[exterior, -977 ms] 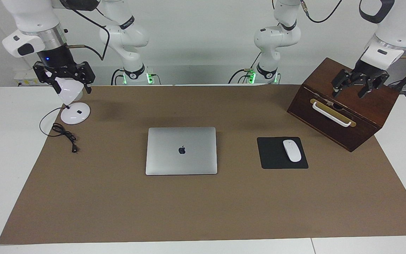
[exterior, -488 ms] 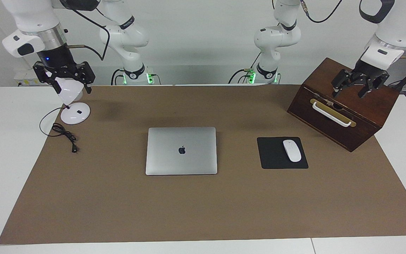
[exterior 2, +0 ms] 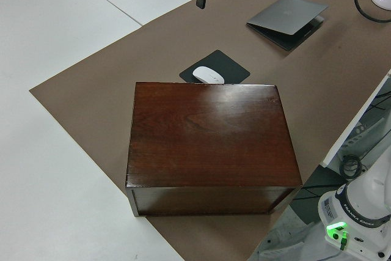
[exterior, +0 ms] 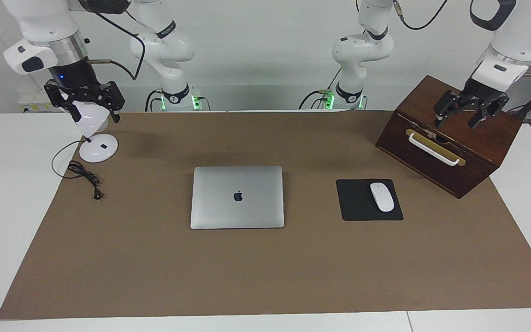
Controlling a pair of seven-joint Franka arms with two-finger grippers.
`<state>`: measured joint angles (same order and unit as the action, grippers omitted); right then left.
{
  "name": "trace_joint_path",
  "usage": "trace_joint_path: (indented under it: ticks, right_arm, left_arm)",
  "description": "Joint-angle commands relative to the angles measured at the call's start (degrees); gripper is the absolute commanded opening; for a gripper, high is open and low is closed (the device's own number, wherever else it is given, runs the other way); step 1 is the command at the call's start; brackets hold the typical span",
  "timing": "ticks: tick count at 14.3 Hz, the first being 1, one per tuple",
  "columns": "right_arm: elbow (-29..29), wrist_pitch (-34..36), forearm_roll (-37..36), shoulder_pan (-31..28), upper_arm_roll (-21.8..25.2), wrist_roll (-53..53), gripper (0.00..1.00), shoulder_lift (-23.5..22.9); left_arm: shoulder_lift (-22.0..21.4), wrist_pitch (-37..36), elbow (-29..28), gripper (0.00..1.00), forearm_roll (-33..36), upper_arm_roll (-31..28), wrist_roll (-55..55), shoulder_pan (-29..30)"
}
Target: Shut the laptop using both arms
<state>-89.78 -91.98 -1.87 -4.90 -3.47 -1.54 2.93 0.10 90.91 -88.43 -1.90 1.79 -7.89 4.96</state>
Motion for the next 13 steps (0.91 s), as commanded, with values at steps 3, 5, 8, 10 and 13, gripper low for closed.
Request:
trace_joint_path:
  ticks: [3,5,8,10,13]
  right_arm:
    - [0.0,0.4,0.6,-0.8,-0.6,-0.8,1.00,0.4]
    - [0.0,0.3,0.6,-0.8,-0.6,-0.7,1.00,0.4]
    - [0.0,0.1,2.0,-0.9,-0.4,-0.4,1.00,0.3]
    - [0.0,0.1,3.3,-1.1,-0.2,-0.7,1.00,0.3]
    - [0.0,0.5,3.2,-1.1,-0.1,-0.7,1.00,0.4]
  left_arm:
    - [0.1,-1.4,0.7,1.00,0.6,0.2,0.7,0.3]
    - [0.1,-1.4,0.7,1.00,0.6,0.2,0.7,0.3]
    - [0.1,-1.4,0.7,1.00,0.6,0.2,0.7,0.3]
    - [0.1,-1.4,0.7,1.00,0.6,0.2,0.7,0.3]
    - [0.1,-1.4,0.7,1.00,0.6,0.2,0.7,0.3]
